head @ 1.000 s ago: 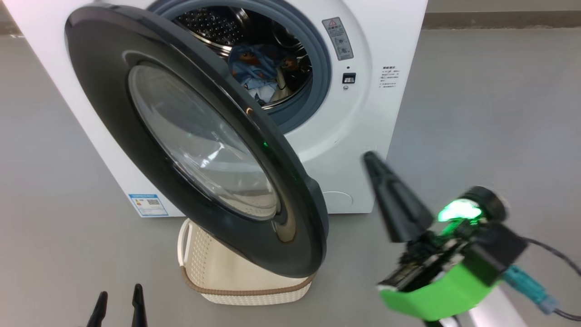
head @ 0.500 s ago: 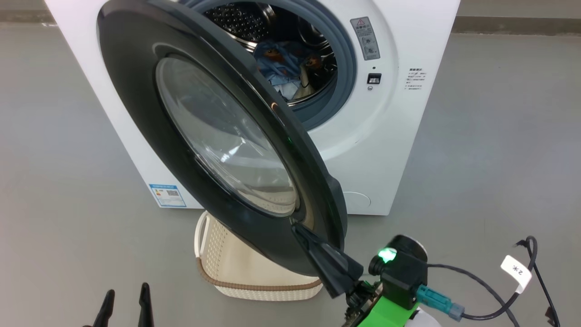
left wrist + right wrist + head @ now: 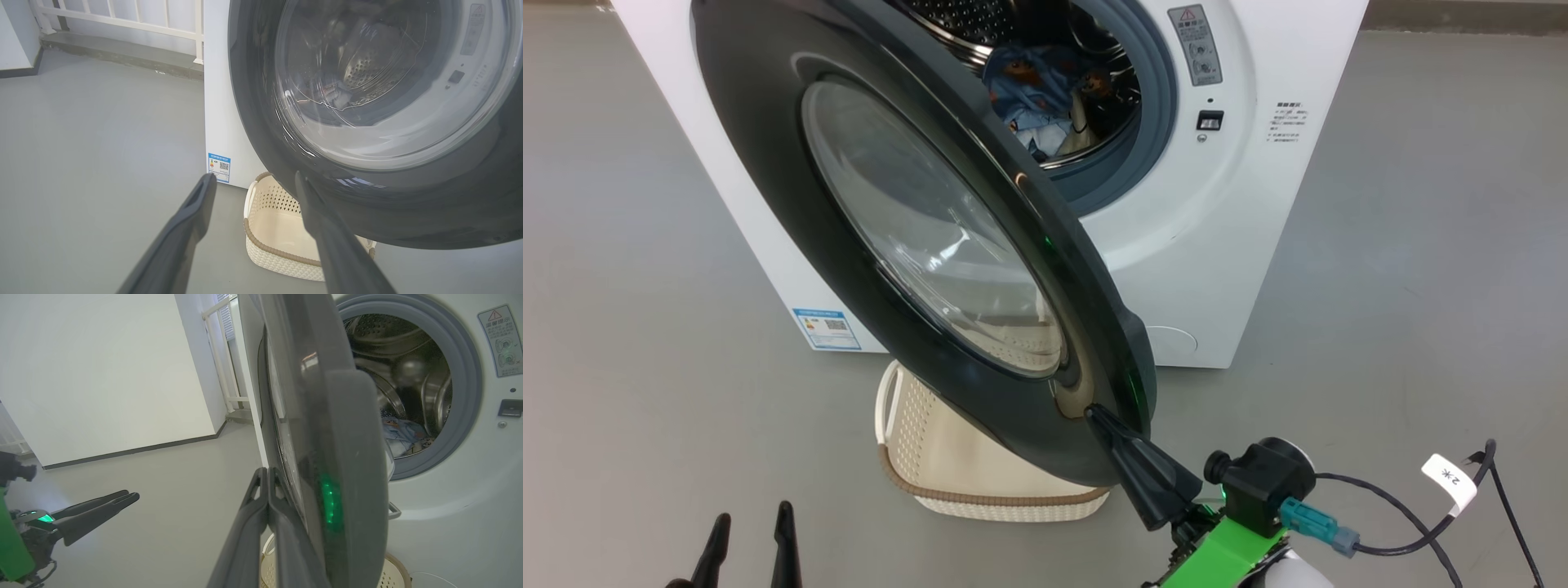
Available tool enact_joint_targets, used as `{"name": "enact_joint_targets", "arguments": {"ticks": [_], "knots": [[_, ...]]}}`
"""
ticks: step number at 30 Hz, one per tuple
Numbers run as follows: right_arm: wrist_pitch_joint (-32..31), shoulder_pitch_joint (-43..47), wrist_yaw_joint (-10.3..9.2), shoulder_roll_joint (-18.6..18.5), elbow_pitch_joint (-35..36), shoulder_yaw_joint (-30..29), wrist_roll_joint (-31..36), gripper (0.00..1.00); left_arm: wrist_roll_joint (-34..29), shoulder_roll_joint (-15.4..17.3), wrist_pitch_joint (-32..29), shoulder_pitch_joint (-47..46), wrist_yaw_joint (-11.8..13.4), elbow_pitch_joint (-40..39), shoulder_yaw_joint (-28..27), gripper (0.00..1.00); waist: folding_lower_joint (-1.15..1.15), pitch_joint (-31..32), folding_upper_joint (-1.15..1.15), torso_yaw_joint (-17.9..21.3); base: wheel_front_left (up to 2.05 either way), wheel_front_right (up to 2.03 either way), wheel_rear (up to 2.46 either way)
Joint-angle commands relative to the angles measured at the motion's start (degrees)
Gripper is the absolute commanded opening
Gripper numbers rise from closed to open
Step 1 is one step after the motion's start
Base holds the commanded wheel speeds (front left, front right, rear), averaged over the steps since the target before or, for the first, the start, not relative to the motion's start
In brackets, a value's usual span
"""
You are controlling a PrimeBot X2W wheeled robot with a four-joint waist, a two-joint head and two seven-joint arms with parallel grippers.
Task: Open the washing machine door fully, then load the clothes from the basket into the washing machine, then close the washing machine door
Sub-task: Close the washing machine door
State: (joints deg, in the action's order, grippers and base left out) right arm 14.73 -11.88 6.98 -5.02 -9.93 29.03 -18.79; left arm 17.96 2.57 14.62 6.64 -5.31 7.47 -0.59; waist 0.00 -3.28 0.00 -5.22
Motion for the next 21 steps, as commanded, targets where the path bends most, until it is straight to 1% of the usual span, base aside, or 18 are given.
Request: {"name": "enact_joint_targets", "arguments": {"ticks": [1, 9, 21], "knots": [[0.27, -2.39, 0.51, 1.30, 1.09, 0.55, -0.58, 0.00, -0.11, 0.31, 0.38, -2.66, 0.08, -1.21, -1.71, 1.00, 0.00, -0.32, 0.00, -0.03, 0.00, 0.00, 0.00], [0.27, -4.05, 0.51, 1.46, 0.95, -0.97, -0.19, 0.00, -0.35, 0.31, 0.38, -3.14, -0.05, -1.23, -1.89, 1.00, 0.00, -1.16, 0.00, -0.05, 0.00, 0.00, 0.00], [0.27, -6.68, 0.51, -0.03, 1.87, -4.75, 0.57, 0.00, -0.30, 0.31, 0.38, -3.84, -0.14, -1.55, -1.85, 1.00, 0.00, -3.37, 0.00, 0.04, 0.00, 0.00, 0.00]]}}
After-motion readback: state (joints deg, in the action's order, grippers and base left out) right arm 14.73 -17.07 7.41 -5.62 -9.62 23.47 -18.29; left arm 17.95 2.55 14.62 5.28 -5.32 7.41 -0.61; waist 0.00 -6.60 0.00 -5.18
